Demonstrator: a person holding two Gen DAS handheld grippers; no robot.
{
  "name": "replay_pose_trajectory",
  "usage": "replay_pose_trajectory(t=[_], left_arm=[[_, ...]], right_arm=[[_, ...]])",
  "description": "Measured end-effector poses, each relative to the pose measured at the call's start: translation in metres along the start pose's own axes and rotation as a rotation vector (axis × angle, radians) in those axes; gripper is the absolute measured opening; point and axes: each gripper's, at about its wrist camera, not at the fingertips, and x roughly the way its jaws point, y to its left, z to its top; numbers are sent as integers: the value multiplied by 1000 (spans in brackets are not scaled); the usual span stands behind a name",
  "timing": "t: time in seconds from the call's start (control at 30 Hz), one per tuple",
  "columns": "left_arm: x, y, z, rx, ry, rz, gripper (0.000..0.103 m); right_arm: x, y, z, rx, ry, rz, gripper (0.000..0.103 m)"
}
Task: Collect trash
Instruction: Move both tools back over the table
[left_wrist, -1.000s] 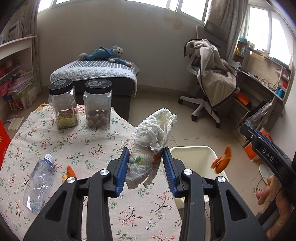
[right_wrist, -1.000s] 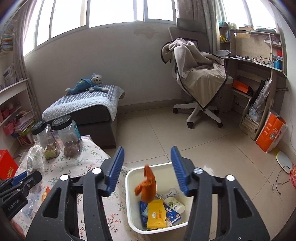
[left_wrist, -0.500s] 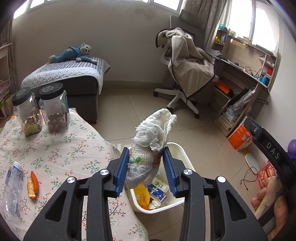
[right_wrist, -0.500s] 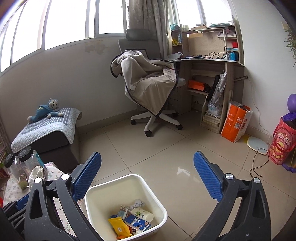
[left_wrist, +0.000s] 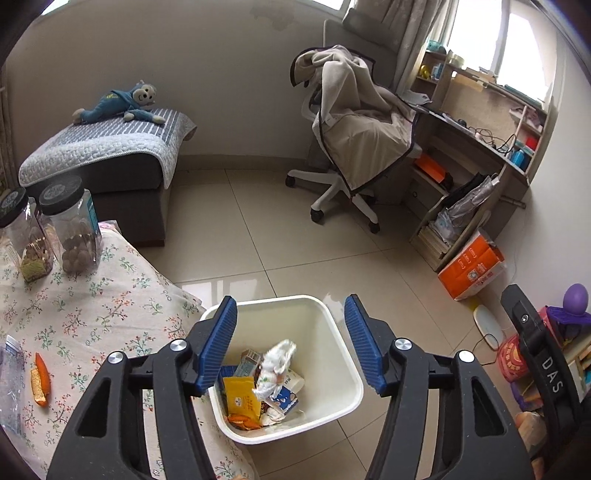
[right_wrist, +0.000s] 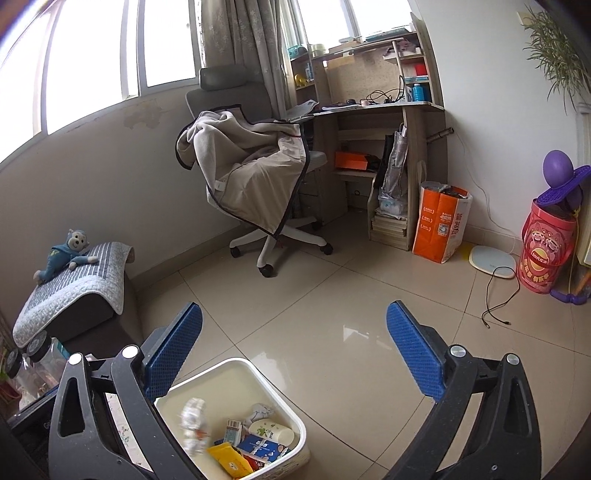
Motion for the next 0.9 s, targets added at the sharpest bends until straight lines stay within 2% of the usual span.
replay_pose_trajectory(t=[0.1,0.33,0.63,0.9], left_arm=[[-11,6,-1,20,-44,63,73],[-35,37,-5,-3,-106,144,82],[-60,91,-15,-32,-137,255,86],[-74,149,-25,-100,-118,333,86]], right_arm=[[-6,11,-3,-35,-10,12,96],[-21,54,-16,-161,-40,40,96],[-41,106,-33,-258,-64,103,96],[-51,161,-58,-359,-36,172,96]])
